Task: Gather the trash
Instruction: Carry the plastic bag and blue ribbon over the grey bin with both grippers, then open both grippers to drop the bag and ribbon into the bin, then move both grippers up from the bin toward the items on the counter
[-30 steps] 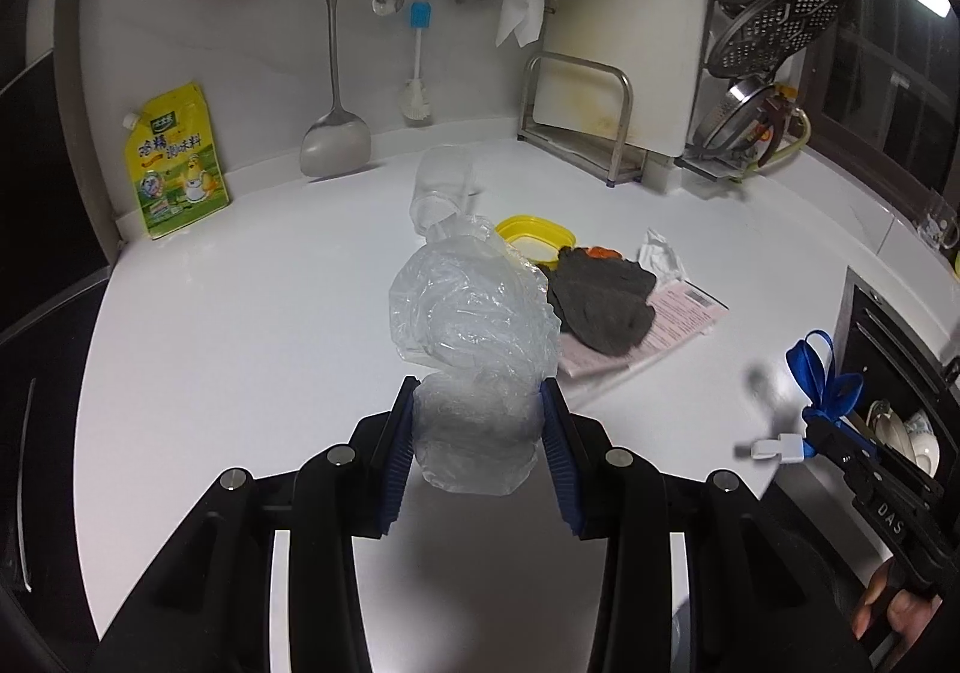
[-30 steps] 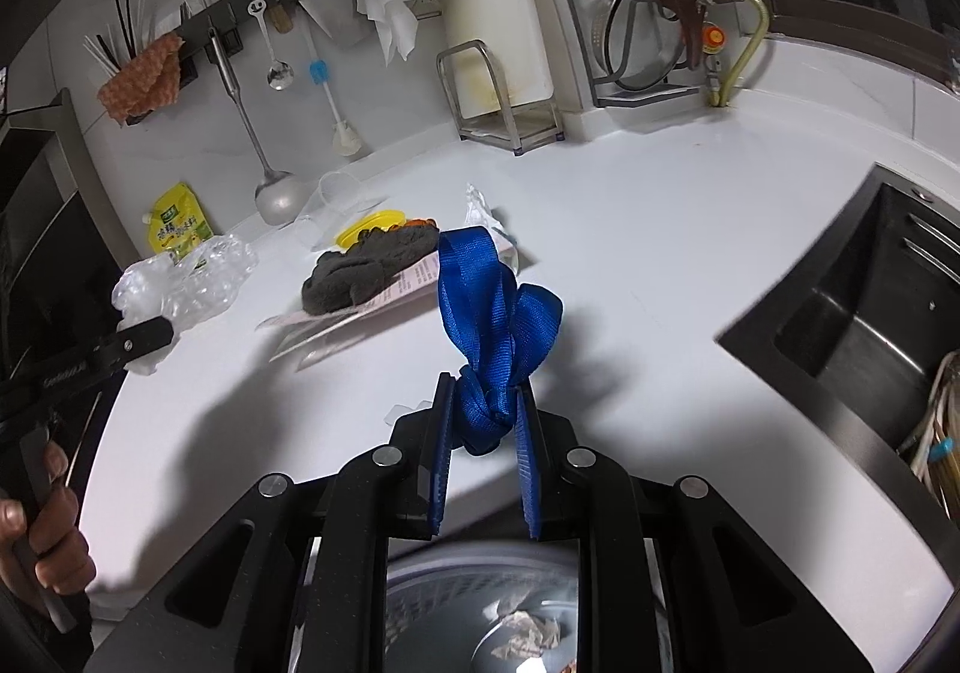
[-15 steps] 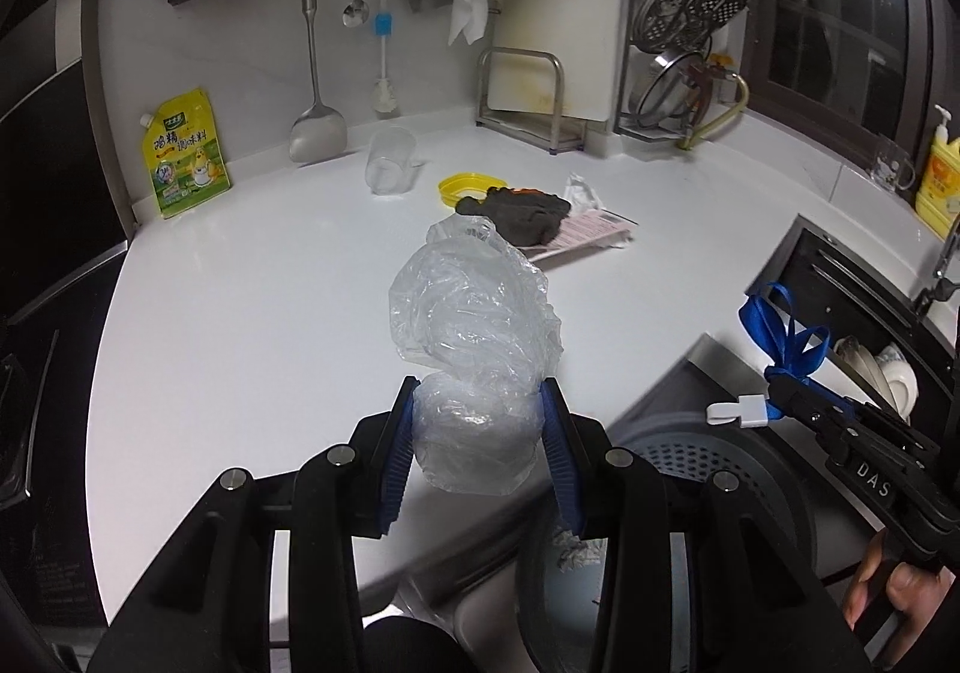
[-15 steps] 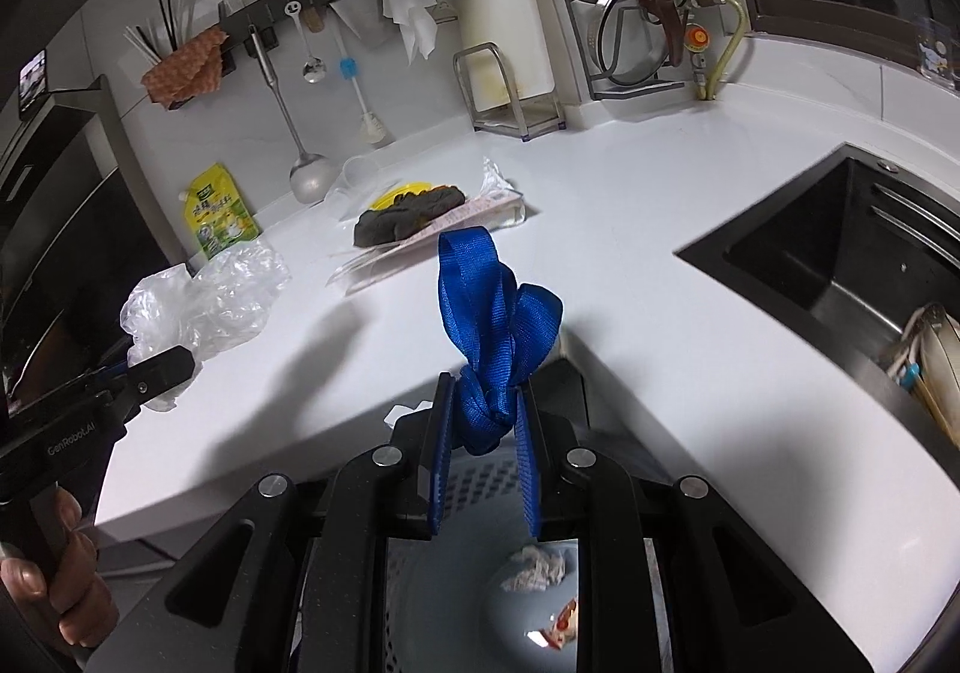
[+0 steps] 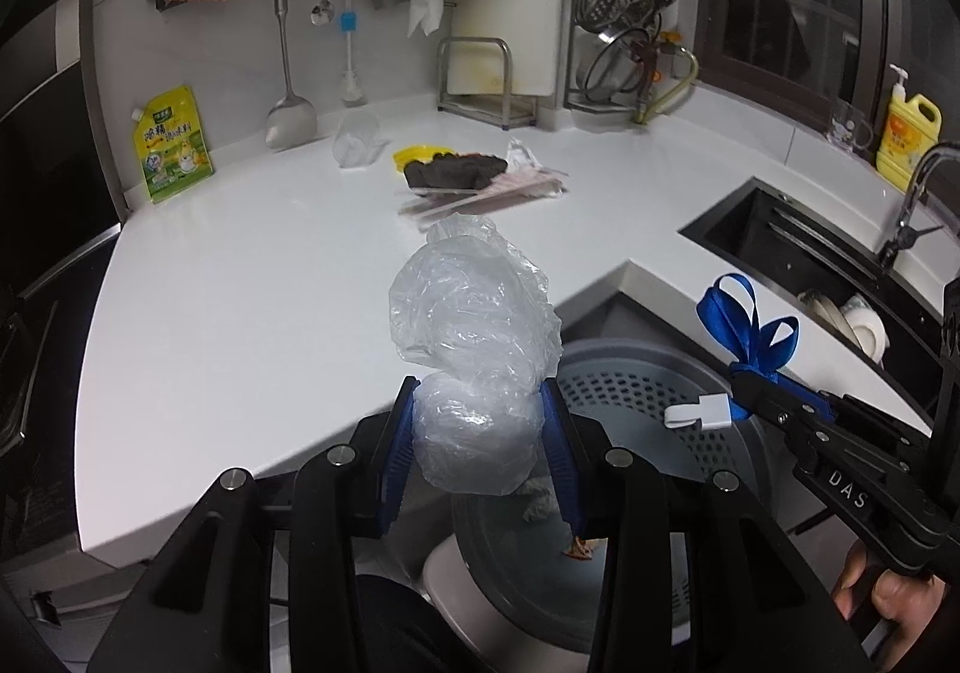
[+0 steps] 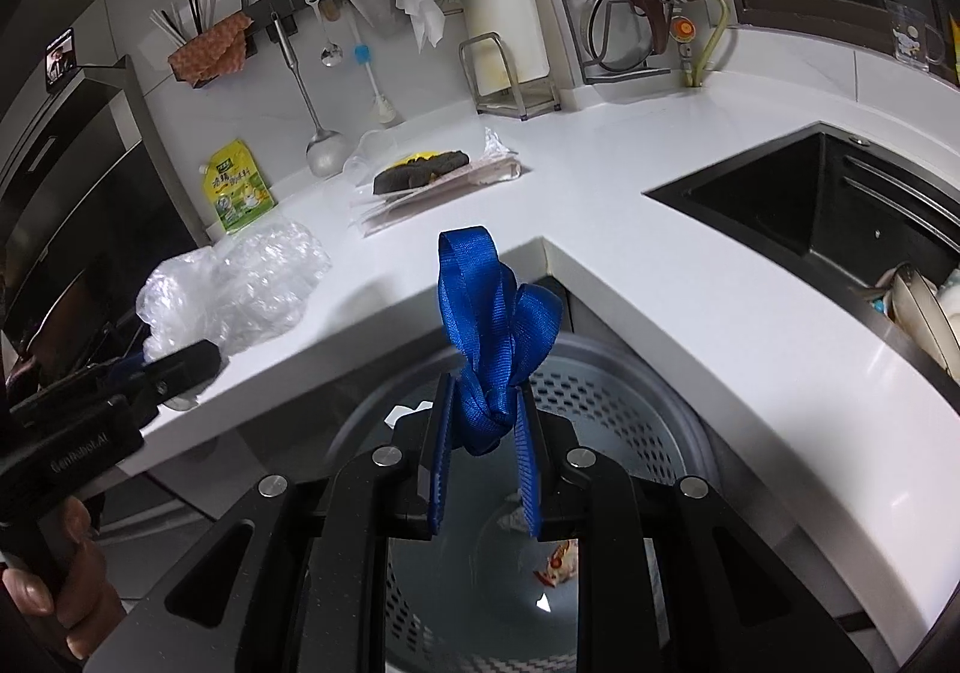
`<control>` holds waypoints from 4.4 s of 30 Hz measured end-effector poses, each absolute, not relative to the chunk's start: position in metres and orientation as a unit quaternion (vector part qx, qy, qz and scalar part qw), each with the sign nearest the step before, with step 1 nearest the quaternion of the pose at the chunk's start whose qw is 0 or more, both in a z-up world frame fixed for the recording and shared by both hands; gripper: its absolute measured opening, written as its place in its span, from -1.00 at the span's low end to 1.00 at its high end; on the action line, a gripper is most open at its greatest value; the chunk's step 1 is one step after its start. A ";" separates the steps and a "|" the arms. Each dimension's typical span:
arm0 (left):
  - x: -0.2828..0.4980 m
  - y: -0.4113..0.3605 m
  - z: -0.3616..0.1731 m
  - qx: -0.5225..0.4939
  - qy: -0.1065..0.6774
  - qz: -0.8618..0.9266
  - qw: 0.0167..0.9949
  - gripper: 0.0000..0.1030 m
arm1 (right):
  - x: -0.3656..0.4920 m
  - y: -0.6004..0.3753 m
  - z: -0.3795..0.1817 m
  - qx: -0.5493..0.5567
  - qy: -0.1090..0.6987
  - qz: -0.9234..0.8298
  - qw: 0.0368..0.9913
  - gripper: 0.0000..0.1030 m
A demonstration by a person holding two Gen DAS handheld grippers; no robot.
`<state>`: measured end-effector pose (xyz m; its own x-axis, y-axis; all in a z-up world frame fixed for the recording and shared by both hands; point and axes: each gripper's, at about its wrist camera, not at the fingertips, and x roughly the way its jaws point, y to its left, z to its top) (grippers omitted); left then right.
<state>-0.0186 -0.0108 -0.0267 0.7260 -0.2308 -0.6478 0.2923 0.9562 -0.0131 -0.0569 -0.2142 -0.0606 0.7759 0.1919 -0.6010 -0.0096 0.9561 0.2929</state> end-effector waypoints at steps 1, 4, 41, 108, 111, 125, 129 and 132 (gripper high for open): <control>-0.022 -0.013 -0.030 0.047 0.346 -0.144 0.926 -0.24 | -0.059 -0.214 -0.061 0.137 0.331 0.054 0.932 -0.64; -0.030 -0.018 -0.036 0.050 0.351 -0.149 0.923 -0.24 | -0.069 -0.212 -0.065 0.132 0.334 0.056 0.931 -0.64; -0.042 -0.045 -0.096 0.057 0.414 -0.166 0.893 -0.24 | -0.088 -0.219 -0.117 0.139 0.393 0.053 0.907 -0.64; -0.030 -0.019 -0.082 0.026 0.397 -0.145 0.906 0.77 | -0.087 -0.226 -0.109 0.139 0.383 0.036 0.913 -0.01; -0.023 -0.014 -0.070 0.021 0.385 -0.141 0.912 0.79 | -0.081 -0.226 -0.104 0.134 0.381 0.039 0.914 -0.01; 0.067 -0.016 -0.013 0.010 0.335 -0.106 0.936 0.86 | -0.009 -0.240 -0.067 0.122 0.353 0.070 0.925 0.03; 0.103 -0.020 -0.001 0.009 0.330 -0.095 0.939 0.86 | 0.021 -0.247 -0.052 0.112 0.345 0.081 0.928 0.03; 0.131 -0.026 0.004 0.011 0.331 -0.089 0.939 0.86 | 0.049 -0.253 -0.044 0.109 0.350 0.087 0.926 0.03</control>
